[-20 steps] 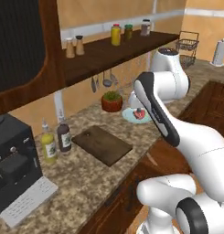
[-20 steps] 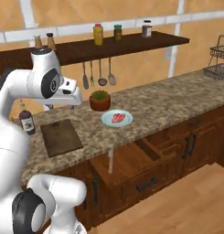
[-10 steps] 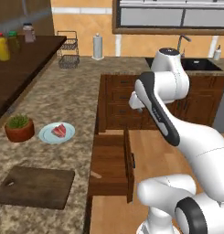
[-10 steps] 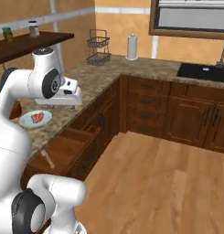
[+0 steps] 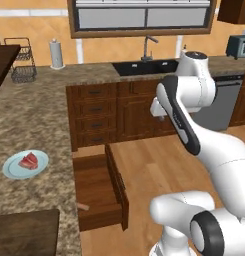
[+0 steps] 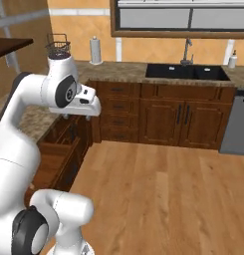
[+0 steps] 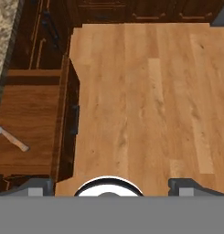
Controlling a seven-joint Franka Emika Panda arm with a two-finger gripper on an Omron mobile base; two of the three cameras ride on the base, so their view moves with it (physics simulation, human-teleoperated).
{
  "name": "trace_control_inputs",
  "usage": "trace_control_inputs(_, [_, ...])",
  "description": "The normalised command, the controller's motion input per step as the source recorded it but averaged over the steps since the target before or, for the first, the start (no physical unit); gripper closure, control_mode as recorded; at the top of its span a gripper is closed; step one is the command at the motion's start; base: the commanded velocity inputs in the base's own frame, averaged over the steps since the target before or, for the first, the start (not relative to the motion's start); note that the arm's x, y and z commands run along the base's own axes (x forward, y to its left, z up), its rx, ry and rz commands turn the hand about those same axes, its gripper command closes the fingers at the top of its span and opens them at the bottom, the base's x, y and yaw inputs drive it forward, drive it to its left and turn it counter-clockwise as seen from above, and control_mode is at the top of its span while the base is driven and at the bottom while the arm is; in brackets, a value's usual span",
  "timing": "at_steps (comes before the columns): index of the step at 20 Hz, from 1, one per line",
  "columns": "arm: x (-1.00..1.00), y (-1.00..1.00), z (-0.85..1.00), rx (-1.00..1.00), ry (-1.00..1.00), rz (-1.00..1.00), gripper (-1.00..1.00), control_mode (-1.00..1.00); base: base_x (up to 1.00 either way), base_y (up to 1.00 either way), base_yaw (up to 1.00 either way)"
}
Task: Pick up the knife from the drawer and place it on the cutting board. Then place the meat from the plate to the cutting board.
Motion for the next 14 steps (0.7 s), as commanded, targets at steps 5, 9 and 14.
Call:
trace_control_inputs(5, [0.00, 0.00, 0.00, 0.00, 0.00, 0.00, -1.00, 1.00, -0.16, 0.67, -0.05])
trace_control_inputs(9, [0.00, 0.00, 0.00, 0.00, 0.00, 0.00, -1.00, 1.00, 0.04, 0.56, -0.02])
trace_control_inputs(14, [0.00, 0.00, 0.00, 0.00, 0.00, 0.00, -1.00, 1.00, 0.31, 0.55, 0.00])
